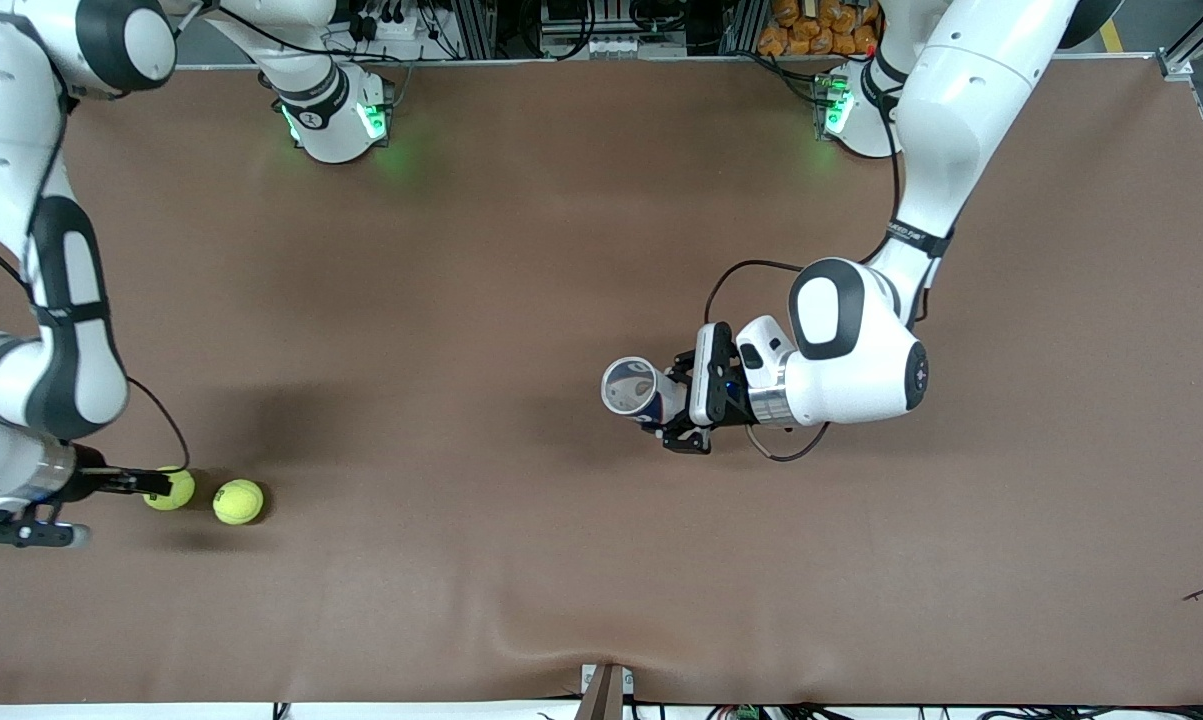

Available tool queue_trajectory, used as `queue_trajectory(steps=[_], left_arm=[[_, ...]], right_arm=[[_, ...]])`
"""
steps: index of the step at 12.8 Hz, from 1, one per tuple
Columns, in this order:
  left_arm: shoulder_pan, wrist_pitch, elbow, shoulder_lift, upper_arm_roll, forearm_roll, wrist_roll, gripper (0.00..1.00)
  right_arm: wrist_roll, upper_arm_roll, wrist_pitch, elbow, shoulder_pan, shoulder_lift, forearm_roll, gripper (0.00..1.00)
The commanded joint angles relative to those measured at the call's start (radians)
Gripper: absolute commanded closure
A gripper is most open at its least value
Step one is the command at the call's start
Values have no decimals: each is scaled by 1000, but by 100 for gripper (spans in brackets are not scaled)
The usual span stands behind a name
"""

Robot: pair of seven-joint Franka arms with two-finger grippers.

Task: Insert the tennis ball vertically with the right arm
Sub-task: 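Stand the tube upright with the left gripper while the right gripper reaches the balls, then grasp the Wilson-printed tennis ball with the right gripper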

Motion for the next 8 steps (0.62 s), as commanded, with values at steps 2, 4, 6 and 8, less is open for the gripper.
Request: queue_trajectory(steps=[2, 4, 6, 8], left_arm=[[-39, -6, 12, 83, -14, -368, 293, 30], [-73, -6, 12, 121, -14, -512, 427, 30], [-115, -6, 14, 159, -14, -635, 490, 30], [-168, -6, 9, 170, -13, -738, 516, 30]], right_arm=[[-12, 13, -2, 19, -41, 52, 7, 0], [-7, 13, 24, 16, -44, 69, 8, 0], [64, 13, 45, 16, -33, 80, 13, 29], [98, 14, 44, 19, -27, 77, 14, 46]])
